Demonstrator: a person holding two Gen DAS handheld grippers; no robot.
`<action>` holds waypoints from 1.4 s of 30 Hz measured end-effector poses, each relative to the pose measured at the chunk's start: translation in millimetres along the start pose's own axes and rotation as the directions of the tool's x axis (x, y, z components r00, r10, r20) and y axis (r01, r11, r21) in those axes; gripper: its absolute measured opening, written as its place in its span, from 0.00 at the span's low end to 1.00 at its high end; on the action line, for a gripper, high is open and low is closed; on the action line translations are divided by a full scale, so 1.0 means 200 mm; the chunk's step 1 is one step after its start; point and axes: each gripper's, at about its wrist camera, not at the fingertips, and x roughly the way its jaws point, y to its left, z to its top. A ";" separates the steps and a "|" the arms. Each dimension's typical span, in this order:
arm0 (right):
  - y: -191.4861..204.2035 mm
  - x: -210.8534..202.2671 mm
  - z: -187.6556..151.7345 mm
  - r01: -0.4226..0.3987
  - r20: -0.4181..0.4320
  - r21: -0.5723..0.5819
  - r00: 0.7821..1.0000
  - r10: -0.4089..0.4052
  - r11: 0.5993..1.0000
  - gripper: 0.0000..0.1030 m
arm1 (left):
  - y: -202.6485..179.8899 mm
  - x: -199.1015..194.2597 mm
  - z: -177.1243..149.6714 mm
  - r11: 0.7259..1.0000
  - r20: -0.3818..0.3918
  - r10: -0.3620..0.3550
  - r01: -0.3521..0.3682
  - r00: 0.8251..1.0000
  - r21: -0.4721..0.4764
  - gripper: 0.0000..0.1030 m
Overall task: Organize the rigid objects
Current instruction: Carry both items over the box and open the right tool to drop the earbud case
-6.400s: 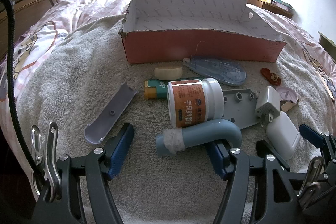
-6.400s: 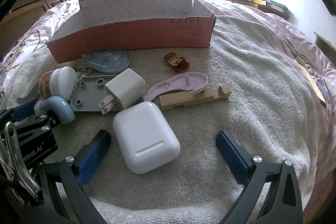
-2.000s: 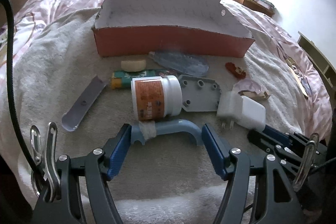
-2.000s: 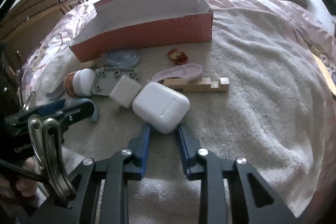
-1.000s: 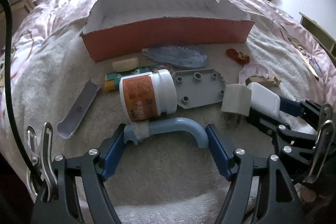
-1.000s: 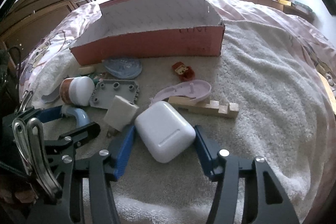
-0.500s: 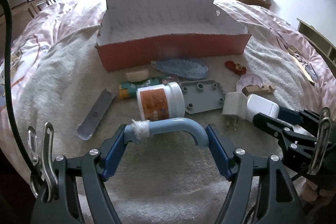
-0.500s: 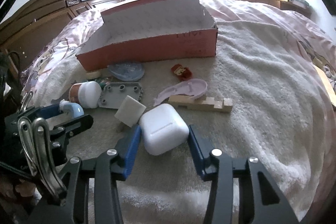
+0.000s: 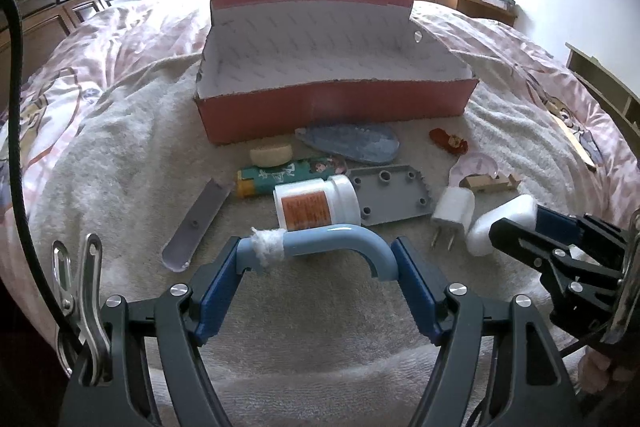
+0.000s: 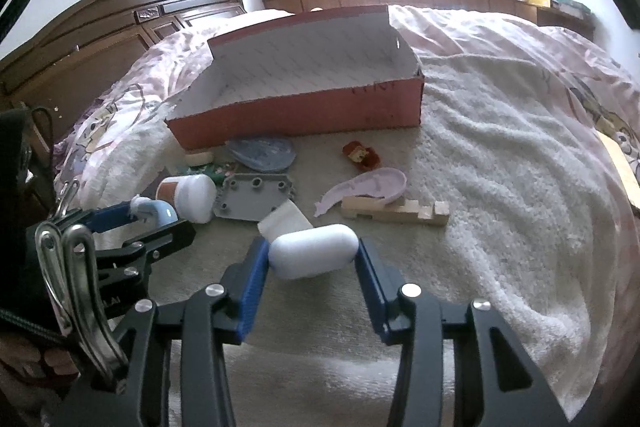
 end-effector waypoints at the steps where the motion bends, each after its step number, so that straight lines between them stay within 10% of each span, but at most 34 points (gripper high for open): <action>1: 0.00 0.00 0.00 0.000 0.002 0.000 1.000 0.000 1.000 0.45 | 0.00 -0.01 0.00 1.000 0.004 -0.002 0.002 1.000 -0.001 0.73; 42: -0.09 0.26 0.72 0.036 0.116 -0.024 0.993 -0.033 0.999 0.45 | 0.08 0.26 0.64 1.000 0.063 -0.013 0.011 0.998 0.029 0.73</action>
